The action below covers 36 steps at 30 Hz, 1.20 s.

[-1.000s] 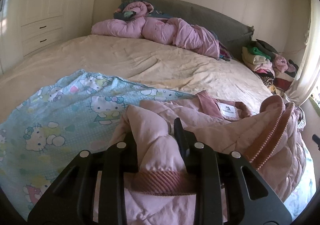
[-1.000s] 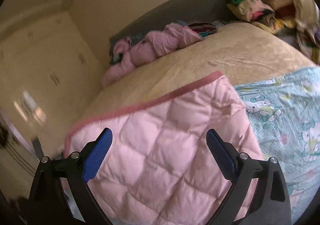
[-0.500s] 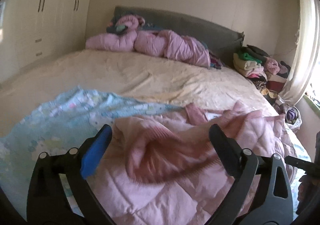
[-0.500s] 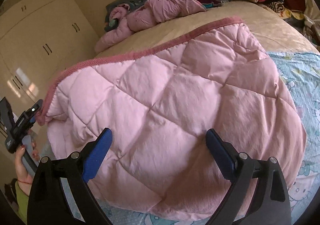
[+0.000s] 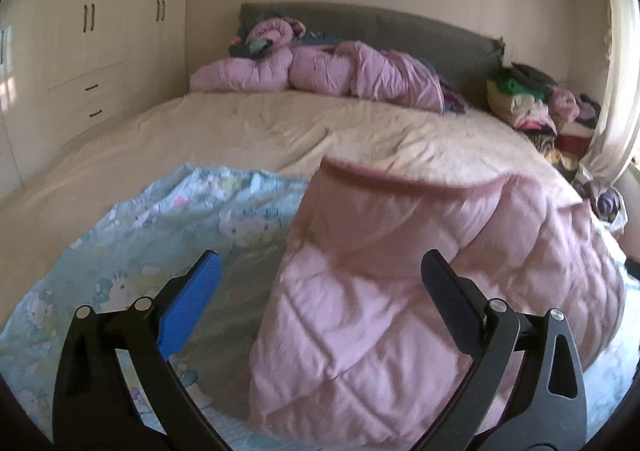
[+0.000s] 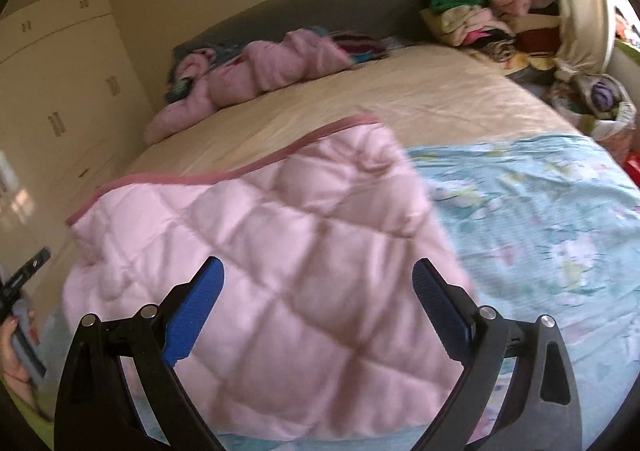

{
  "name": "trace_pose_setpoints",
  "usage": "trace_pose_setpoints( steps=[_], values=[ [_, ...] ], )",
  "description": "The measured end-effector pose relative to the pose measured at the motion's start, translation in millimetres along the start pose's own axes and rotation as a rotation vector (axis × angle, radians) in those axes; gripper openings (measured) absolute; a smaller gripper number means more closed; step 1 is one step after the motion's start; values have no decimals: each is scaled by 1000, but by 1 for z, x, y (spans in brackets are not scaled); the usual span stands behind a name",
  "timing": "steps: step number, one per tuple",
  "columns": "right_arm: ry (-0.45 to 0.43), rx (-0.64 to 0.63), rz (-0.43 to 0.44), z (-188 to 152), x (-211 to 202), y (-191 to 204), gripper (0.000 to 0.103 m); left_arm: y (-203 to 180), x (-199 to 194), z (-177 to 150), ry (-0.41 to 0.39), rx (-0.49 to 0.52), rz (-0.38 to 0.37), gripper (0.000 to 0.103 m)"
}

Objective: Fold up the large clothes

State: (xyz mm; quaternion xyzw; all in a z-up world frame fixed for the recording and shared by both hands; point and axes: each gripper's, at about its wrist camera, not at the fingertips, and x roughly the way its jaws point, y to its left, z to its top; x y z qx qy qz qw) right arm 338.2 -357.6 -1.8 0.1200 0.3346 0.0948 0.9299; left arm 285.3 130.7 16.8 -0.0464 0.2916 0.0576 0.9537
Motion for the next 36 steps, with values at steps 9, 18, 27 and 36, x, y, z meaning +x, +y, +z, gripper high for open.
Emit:
trace_pose_setpoints(
  steps=[9, 18, 27, 36],
  values=[
    [31, -46, -107, -2, 30, -26, 94, 23, 43, -49, 195, -54, -87, 94],
    [27, -40, -120, -9, 47, -42, 31, 15, 46, -52, 169, -68, -170, 31],
    [-94, 7, -136, 7, 31, -40, 13, -1, 37, -9, 25, -39, -119, 17],
    [-78, -3, -248, 30, 79, -41, 12, -26, 100, 14, 99, 14, 14, 17]
  ],
)
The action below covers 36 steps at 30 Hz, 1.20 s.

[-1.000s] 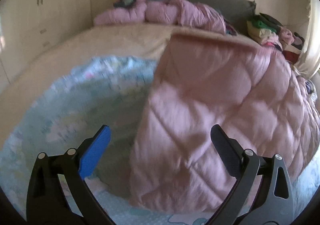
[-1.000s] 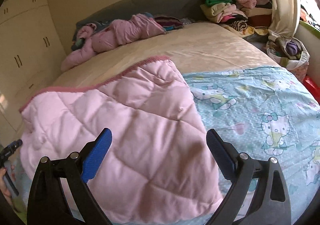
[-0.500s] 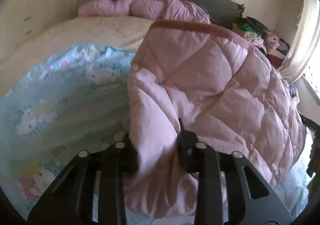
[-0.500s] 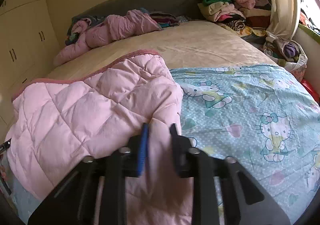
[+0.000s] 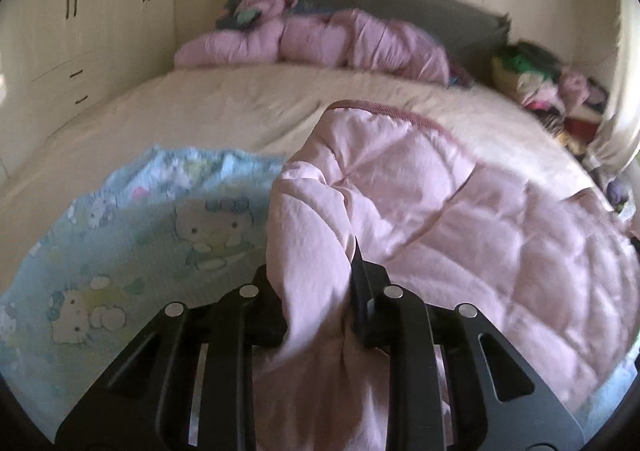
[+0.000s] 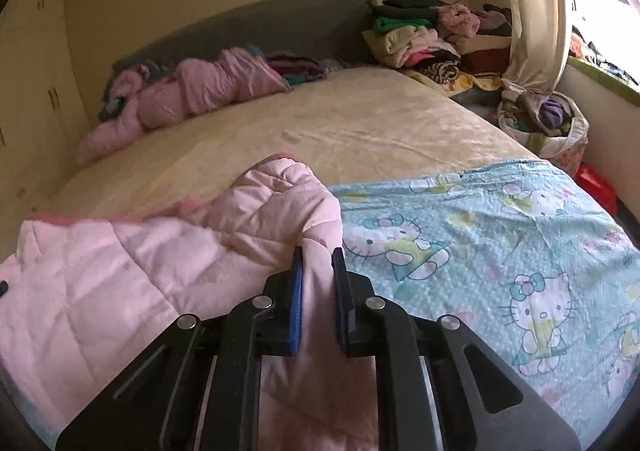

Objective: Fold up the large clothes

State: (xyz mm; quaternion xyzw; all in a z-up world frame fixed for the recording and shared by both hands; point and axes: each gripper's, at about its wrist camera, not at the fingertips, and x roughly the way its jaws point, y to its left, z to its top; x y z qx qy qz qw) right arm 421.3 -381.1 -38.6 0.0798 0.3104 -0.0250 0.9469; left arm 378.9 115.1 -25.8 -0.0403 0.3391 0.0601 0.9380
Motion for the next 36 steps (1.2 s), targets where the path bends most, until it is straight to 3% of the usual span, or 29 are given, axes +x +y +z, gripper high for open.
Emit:
trace_pose_setpoints(
  steps=[6, 10, 12, 20, 24, 25, 26, 27, 28, 30, 33, 36],
  values=[
    [17, -51, -24, -10, 26, 6, 13, 0, 26, -11, 47, 51, 54, 22],
    [84, -92, -45, -14, 49, 15, 16, 1, 35, -12, 66, 51, 60, 24],
    [132, -82, -34, -16, 62, 13, 17, 1, 37, -14, 70, 47, 54, 25],
    [175, -6, 7, -23, 74, 2, 24, 0, 40, -20, 75, 54, 50, 26],
    [173, -12, -14, -25, 69, 3, 27, -1, 38, -22, 86, 64, 56, 28],
    [173, -8, -19, -25, 66, 3, 30, -2, 35, -22, 85, 65, 67, 35],
    [176, -3, -24, -24, 63, 2, 40, -2, 31, -23, 80, 65, 86, 41],
    [176, 4, -43, -22, 55, 1, 50, -1, 25, -24, 75, 64, 119, 58],
    [163, 11, -66, -21, 46, 0, 68, 0, 18, -25, 73, 56, 134, 68],
    [94, 13, -69, -20, 21, 4, 75, -1, 0, -28, 50, 27, 109, 68],
    [-12, -38, -40, -24, -16, 26, 84, -18, -28, -31, 4, 40, 86, 80],
    [-33, -91, 91, -33, -41, 59, 88, -57, -46, -33, 12, 101, 1, 82]
  ],
)
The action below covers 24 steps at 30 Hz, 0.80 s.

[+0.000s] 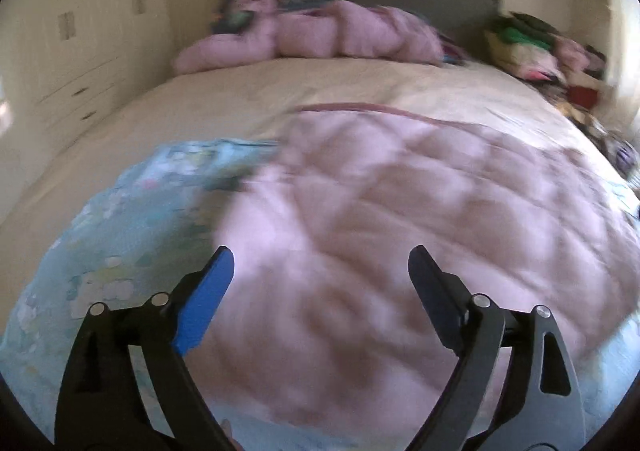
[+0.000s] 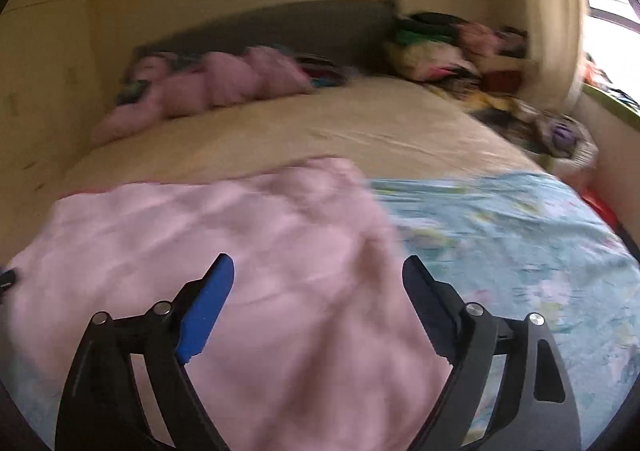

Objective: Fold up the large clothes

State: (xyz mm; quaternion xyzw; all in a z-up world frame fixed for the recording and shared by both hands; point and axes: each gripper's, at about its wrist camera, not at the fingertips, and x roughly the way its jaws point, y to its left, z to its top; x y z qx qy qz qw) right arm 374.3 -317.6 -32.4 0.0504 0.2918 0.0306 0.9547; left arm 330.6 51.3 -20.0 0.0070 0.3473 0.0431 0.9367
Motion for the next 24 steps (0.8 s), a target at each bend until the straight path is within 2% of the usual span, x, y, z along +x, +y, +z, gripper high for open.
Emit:
trace_pose_setpoints(
  steps=[3, 5, 7, 10, 17, 21, 24],
  values=[
    [62, -71, 118, -8, -1, 37, 89, -32, -6, -6, -3, 47, -37, 91],
    [109, -116, 149, -11, 6, 59, 90, -48, 4, -17, 44, 64, -44, 91],
    [158, -153, 130, -19, 14, 76, 97, -52, 14, -26, 55, 56, -34, 91],
    [258, -200, 85, -31, 36, 88, 98, -43, 32, -36, 79, 18, -89, 92],
    [241, -162, 71, -49, 54, 85, 99, -41, 41, -42, 58, 8, -96, 92],
    [257, -142, 94, -43, 48, 82, 99, -33, 19, -38, 61, -17, -129, 92],
    [237, -129, 137, -35, 24, 74, 98, -30, 0, -33, 47, 7, -99, 93]
  ],
)
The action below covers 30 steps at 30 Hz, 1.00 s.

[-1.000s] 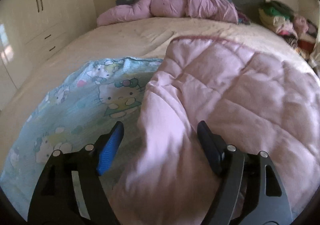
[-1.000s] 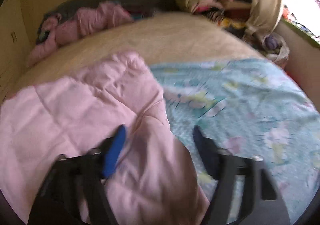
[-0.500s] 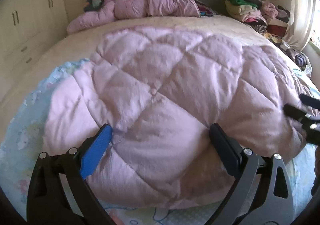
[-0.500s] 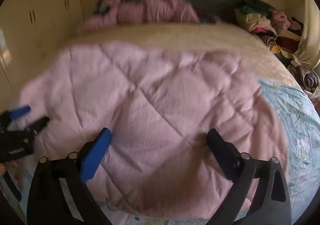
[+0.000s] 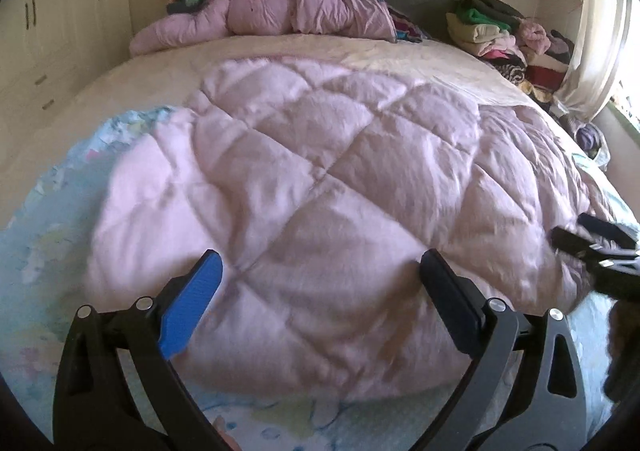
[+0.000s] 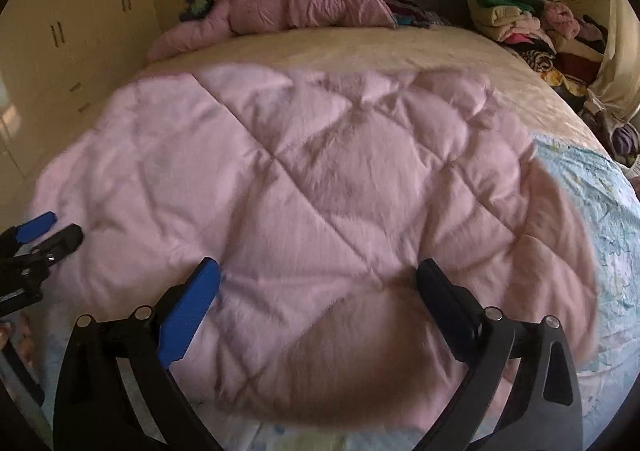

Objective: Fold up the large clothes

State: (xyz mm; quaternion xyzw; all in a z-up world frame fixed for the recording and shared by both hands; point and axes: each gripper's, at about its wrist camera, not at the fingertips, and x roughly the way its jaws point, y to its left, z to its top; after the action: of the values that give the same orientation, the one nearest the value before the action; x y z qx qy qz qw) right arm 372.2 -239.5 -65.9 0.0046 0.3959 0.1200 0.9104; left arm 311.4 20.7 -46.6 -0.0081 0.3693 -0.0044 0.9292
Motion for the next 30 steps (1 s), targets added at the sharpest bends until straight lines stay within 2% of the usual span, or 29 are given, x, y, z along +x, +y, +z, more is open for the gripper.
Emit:
trace_pose_setpoints(
  steps=[5, 9, 13, 24, 30],
  values=[
    [-77, 87, 62, -16, -53, -22, 99, 14, -28, 1, -41, -44, 11, 94],
    [-73, 165, 86, -30, -80, -42, 99, 30, -41, -3, -45, -91, 39, 94],
    [-59, 212, 59, -51, -100, -64, 99, 47, -49, -10, -40, -108, 97, 94],
    [-32, 299, -12, -87, -115, -111, 99, 83, -59, -40, 5, -182, 131, 94],
    [-6, 375, -2, -96, -107, -126, 99, 107, -43, -52, 70, -307, 49, 94]
  ],
)
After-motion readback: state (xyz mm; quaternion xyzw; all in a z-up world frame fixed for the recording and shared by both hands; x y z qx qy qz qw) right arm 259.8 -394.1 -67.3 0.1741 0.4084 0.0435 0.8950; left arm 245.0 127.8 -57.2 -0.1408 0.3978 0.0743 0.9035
